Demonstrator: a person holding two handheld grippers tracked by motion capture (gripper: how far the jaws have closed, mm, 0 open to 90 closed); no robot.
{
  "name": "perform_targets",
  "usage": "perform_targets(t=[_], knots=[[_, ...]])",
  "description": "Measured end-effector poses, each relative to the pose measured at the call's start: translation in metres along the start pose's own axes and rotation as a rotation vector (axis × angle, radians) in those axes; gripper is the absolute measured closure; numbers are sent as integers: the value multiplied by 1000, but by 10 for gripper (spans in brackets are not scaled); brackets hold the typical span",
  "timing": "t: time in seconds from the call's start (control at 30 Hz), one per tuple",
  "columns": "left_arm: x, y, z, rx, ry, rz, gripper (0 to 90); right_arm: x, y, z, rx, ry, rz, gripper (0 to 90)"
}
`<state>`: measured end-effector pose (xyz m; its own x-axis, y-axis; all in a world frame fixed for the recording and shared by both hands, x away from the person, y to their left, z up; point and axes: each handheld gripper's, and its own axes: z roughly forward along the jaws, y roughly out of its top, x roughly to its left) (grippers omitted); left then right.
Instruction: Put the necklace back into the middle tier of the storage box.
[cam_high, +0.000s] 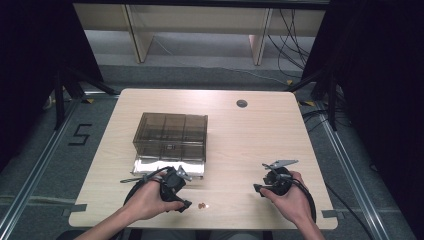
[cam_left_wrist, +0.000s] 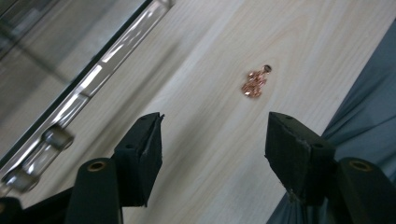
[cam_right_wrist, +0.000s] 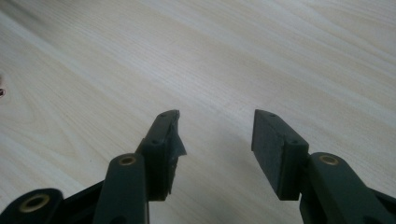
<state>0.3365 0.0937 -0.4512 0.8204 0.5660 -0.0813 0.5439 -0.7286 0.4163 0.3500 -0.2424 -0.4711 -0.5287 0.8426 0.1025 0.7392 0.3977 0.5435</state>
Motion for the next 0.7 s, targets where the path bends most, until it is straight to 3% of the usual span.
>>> perform_targets(t=[0.13, 0.33, 0.4, 0.57, 0.6, 0.7], knots=[[-7, 16, 9, 15, -18, 35, 383, 0, -1, -1, -4, -4, 9, 516], [-17, 26, 21, 46, -36, 80, 403, 0, -2, -2, -6, -6, 14, 516], [-23, 32, 26, 71, -46, 112, 420, -1, -2, -2, -6, -7, 16, 516], [-29, 40, 32, 114, -27, 147, 464, -1, -2, -3, -7, -6, 19, 517], [-29, 43, 34, 150, -26, 165, 493, -1, -2, -3, -9, -3, 15, 516], [-29, 44, 36, 167, -28, 170, 537, -1, -3, -3, -9, -4, 13, 516]])
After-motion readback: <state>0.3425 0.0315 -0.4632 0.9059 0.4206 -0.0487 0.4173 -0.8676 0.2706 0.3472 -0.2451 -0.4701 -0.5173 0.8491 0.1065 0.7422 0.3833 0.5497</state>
